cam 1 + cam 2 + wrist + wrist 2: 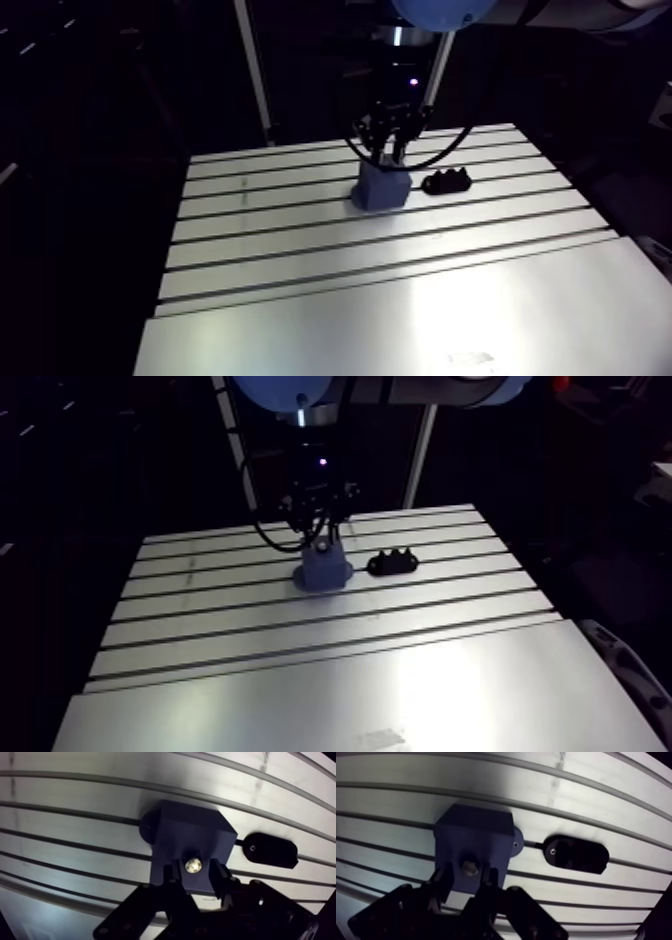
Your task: Pick up the M10 bolt and insert it into the hex recess until seated.
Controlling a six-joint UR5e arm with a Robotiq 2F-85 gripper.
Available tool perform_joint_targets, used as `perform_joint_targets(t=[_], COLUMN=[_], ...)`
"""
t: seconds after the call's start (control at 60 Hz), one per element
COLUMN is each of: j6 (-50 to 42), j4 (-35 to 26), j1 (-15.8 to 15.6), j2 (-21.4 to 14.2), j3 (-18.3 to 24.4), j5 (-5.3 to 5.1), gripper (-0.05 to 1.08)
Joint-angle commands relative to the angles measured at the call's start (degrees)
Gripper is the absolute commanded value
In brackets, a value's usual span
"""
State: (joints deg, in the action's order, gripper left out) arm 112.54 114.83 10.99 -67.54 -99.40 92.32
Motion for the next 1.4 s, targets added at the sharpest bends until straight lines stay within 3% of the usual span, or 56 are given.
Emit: perform_joint_targets(t=[0.017, 1.4], j6=[0.0, -0.1], j4=[0.0, 0.1], j1=[0.0, 0.0], j2=[0.0, -0.1], j3=[0.0, -0.7], j5=[0.00, 0.00], gripper=[0.56, 0.61])
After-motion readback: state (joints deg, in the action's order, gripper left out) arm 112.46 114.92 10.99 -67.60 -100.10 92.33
